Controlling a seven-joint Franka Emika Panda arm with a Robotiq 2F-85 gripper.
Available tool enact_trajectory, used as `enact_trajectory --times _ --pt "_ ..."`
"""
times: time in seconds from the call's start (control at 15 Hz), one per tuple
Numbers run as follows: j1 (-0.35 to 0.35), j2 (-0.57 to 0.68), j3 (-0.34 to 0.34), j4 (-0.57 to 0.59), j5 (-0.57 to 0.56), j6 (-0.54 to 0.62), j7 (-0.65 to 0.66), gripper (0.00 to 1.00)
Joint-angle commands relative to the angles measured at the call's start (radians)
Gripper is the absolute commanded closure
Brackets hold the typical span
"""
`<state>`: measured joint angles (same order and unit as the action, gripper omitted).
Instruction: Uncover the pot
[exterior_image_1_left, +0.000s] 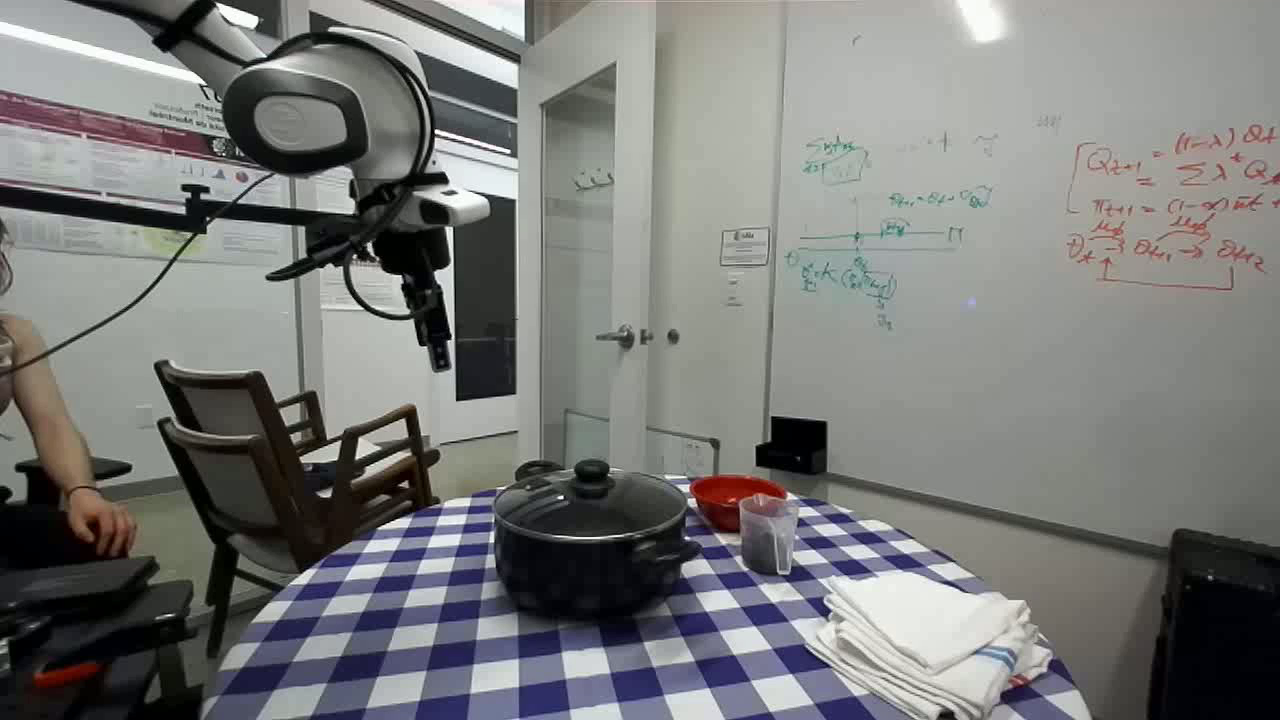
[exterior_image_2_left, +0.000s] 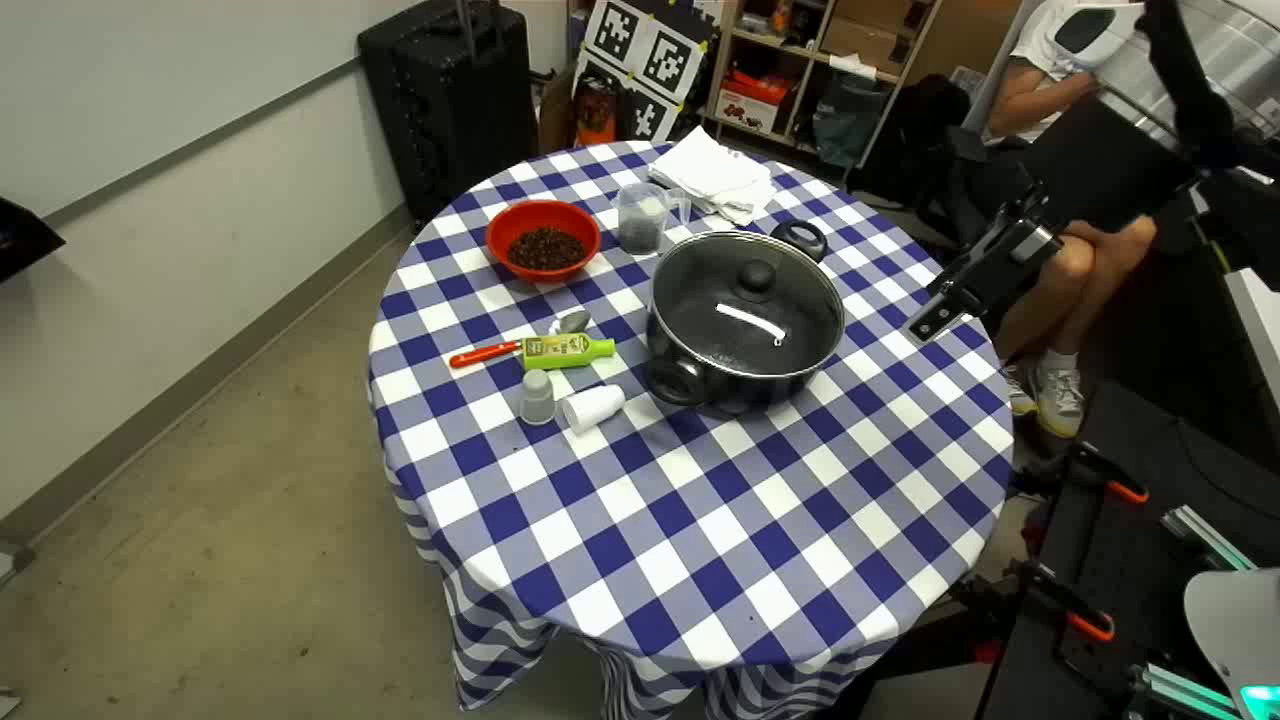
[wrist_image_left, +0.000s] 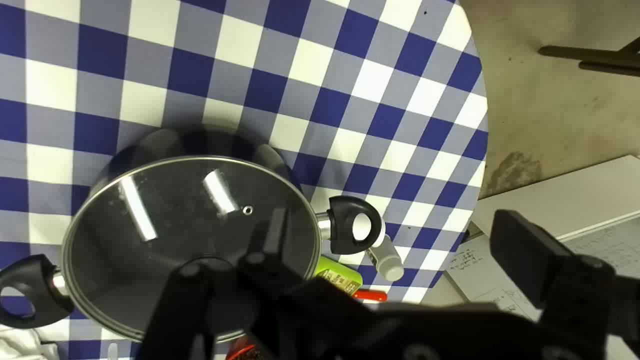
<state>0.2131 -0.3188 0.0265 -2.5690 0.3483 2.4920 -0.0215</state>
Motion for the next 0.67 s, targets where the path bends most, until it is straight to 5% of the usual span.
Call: enact_trajectory --times 0.0,0.6 --pt "-0.013 0.0 0.012 0.001 0.005 -0.003 -0.003 0.0" --pt "-0.129 0.251 0.004 0.179 -0.156 0.007 0.027 0.0"
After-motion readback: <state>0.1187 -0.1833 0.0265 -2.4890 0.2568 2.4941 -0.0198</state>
